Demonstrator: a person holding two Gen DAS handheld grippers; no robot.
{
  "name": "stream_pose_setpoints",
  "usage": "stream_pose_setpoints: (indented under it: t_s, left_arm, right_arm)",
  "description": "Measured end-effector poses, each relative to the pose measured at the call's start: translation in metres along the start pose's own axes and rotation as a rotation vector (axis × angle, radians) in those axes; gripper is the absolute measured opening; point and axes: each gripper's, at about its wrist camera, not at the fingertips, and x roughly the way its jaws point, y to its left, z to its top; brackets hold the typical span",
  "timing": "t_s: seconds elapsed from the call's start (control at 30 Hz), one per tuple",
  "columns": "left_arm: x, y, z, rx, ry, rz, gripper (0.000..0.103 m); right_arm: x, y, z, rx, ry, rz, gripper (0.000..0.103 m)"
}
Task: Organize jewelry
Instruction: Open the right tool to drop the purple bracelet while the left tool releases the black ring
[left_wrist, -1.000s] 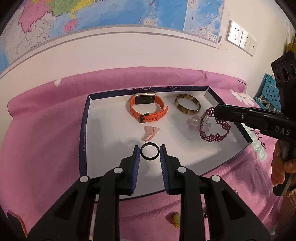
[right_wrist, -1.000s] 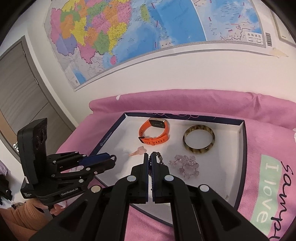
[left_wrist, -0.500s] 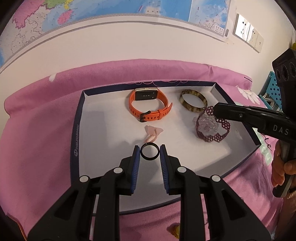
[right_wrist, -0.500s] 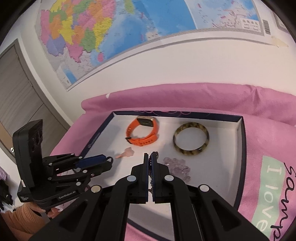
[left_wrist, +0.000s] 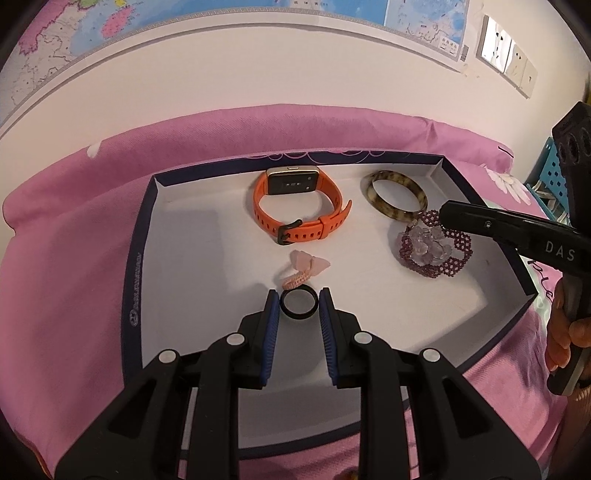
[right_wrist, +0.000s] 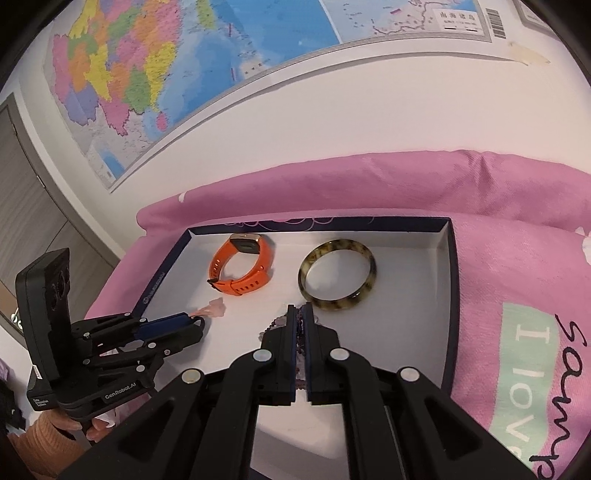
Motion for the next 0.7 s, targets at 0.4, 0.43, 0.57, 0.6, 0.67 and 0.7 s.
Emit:
stream_pose_setpoints:
  t_s: [0.4,0.43,0.57,0.6,0.67,0.7]
  left_arm:
    - [-0.02,0.002,-0.001,-0.004,-0.067,0.023,0.043]
    - [-0.024,0.002,-0.001,-0.002,-0.078,0.025,0.045]
    - [-0.045,-0.001,-0.007,0.008,-0.125,0.028,0.05]
    - [-0.052,0.0,-0.011,0.011,-0.139,0.029,0.05]
    - [-0.066,0.002,-0.019,0.016,-0.162,0.03,0.052]
    - [-0.071,0.004,-0.023,0.016,-0.168,0.028,0.052]
  right_arm:
    - [-0.019,0.002,-0.008,-0.007,-0.04,-0.035,0.024]
    - [-0.023,0.005,-0.009,-0.014,-0.044,-0.03,0.027]
    - [-0.036,0.017,-0.018,-0.051,-0.053,-0.014,0.033]
    - [-0.041,0.022,-0.022,-0.063,-0.058,-0.007,0.035]
    - [-0.049,0.03,-0.028,-0.09,-0.06,0.006,0.038]
    - [-0.054,0.036,-0.034,-0.109,-0.059,0.011,0.039]
